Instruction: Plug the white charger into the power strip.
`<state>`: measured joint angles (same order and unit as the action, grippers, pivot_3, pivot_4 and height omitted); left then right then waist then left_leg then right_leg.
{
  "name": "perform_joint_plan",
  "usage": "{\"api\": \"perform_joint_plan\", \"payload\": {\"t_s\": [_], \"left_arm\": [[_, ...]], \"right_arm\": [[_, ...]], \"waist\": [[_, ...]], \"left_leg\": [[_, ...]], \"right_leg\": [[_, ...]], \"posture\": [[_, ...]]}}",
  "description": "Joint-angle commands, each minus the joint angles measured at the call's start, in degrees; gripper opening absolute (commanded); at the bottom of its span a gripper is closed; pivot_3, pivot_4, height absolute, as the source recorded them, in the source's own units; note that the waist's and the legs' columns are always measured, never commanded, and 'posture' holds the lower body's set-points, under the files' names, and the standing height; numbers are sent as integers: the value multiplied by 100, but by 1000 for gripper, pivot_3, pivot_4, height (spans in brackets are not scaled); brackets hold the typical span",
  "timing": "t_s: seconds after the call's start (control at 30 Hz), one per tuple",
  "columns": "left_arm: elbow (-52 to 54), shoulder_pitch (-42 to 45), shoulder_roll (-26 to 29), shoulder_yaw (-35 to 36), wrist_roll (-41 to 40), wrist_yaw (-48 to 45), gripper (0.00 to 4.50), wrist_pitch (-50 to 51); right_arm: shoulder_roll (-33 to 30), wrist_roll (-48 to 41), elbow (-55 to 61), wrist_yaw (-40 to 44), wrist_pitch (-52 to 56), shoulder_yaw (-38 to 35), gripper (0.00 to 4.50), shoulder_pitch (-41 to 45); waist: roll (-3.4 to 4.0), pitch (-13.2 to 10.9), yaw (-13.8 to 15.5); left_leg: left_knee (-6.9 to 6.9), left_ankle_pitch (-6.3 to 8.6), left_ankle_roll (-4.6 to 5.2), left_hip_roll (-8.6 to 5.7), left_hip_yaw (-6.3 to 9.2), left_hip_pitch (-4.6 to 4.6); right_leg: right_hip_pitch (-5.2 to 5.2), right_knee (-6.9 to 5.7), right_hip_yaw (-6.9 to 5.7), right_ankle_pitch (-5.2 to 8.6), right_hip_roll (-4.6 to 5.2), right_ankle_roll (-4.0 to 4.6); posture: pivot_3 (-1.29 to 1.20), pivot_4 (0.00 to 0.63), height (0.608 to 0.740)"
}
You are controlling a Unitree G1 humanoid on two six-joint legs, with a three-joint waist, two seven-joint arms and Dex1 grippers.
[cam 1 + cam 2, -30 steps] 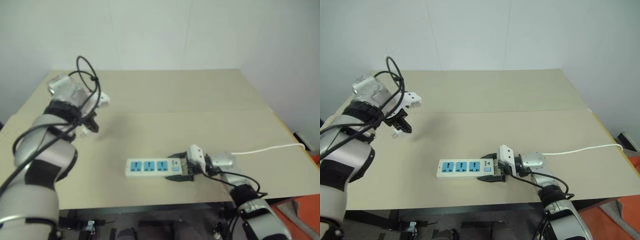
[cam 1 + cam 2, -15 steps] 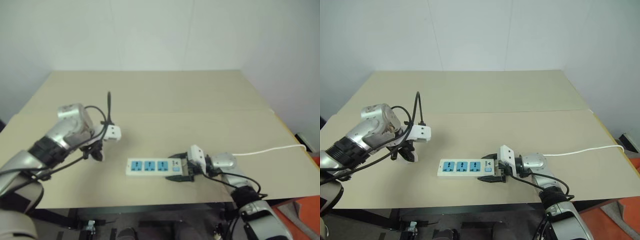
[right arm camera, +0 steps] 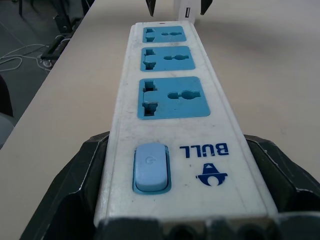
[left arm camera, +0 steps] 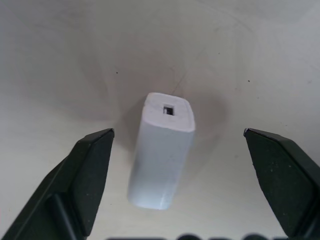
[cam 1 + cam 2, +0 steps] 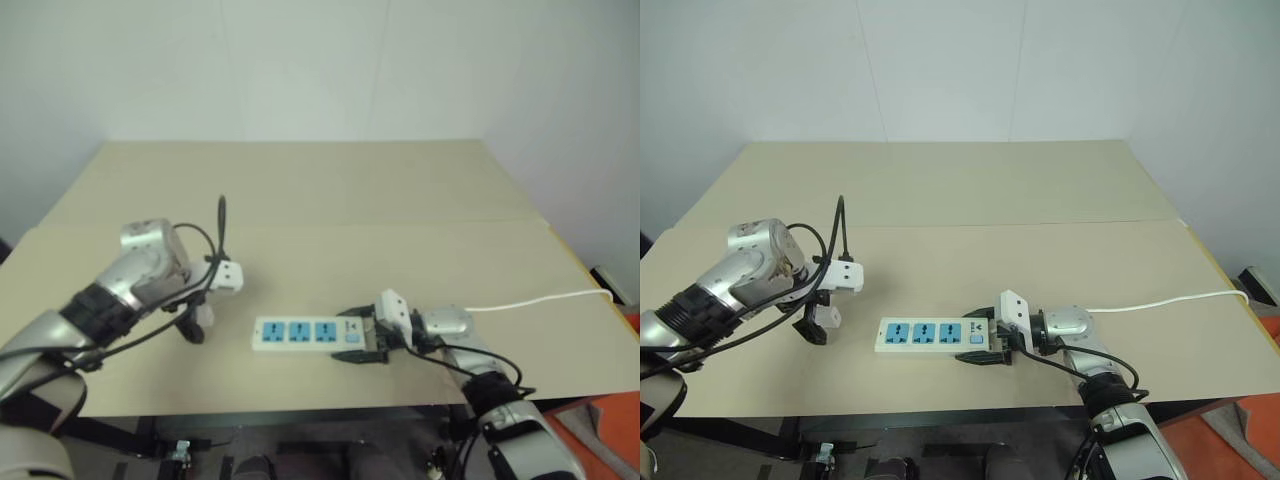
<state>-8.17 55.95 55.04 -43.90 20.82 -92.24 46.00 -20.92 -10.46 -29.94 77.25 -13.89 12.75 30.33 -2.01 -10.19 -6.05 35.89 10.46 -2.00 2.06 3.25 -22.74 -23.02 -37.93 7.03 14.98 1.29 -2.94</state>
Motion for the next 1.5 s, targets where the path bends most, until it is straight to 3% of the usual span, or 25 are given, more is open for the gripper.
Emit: {"api": "perform_joint_plan", "payload": {"t_s": [0.03, 0.83, 0.93, 1.23, 1.43, 1.5], "left_arm": [[63, 433, 21, -97, 46, -26, 4461, -74], [-335, 723, -450, -738, 388, -26, 4461, -309], [-313, 715, -411, -790, 336, -26, 3857, -312], [-236, 691, -348, -894, 278, -26, 1015, -302], [-263, 690, -376, -734, 228, -26, 991, -321], [-465, 832, -567, -324, 42, -20, 991, -344]], "right_arm": [[-66, 150, 2, 128, 100, 186, 3410, -86], [-109, 129, 197, 46, 207, 163, 3410, -175], [-120, 128, 195, 41, 211, 156, 3410, -183], [-121, 129, 220, -3, 219, 143, 3410, -208], [-121, 133, 197, -2, 206, 140, 3410, -193], [-122, 133, 195, 3, 211, 142, 3410, -189]], "waist": [[0, 0, 14], [1, 0, 39], [1, 0, 39], [1, 0, 39], [1, 0, 40], [1, 0, 45]], "left_leg": [[0, 0, 0, 0, 0, 0], [0, 0, 1, -1, -1, -4], [0, 0, 1, -1, -1, -3], [0, 1, 1, -1, -1, -4], [0, 1, 1, -1, -1, -3], [0, 1, 1, -1, -1, -3]], "right_leg": [[0, 0, 0, 0, 0, 0], [-2, 2, 1, 0, 0, 0], [-2, 2, 1, 0, 0, 0], [-2, 2, 1, 0, 0, 0], [-2, 2, 1, 0, 0, 0], [-2, 2, 1, 1, 0, 0]], "posture": [[0, 150, 740], [0, 150, 740], [0, 150, 740], [0, 150, 740], [0, 150, 740], [0, 150, 740]]}}
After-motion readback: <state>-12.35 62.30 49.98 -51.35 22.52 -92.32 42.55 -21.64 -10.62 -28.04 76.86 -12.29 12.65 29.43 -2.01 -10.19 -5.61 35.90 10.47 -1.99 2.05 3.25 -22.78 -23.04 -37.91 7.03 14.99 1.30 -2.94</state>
